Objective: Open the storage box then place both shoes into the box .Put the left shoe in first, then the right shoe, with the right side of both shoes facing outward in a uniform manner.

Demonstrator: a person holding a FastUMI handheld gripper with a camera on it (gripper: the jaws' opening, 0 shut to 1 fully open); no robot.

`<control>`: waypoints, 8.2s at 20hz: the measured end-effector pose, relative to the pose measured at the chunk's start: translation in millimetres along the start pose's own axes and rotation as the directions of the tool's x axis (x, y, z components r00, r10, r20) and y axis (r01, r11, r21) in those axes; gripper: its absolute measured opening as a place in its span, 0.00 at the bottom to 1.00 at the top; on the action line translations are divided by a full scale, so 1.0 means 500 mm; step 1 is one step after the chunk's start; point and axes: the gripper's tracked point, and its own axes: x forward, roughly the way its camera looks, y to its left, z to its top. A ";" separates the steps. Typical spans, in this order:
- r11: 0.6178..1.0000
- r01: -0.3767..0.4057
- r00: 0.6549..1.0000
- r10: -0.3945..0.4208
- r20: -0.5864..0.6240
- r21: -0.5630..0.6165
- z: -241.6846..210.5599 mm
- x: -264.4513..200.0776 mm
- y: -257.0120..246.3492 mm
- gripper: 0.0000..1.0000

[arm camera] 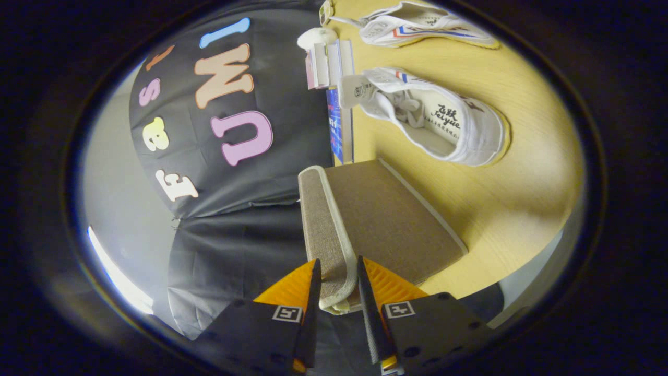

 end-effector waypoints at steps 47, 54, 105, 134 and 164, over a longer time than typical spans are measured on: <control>0.642 -0.143 0.977 -0.032 -0.213 -0.753 -0.311 0.135 0.412 0.98; 0.465 0.201 0.977 -0.153 0.146 -0.862 -0.031 0.003 0.321 0.98; 0.519 0.702 0.687 -0.673 0.273 -0.488 0.455 -0.004 -0.138 0.03; 0.619 0.549 0.785 -0.612 0.093 -0.562 -0.060 0.310 0.094 0.03; 0.418 0.442 0.855 -0.464 0.232 -0.794 0.117 0.084 0.230 1.00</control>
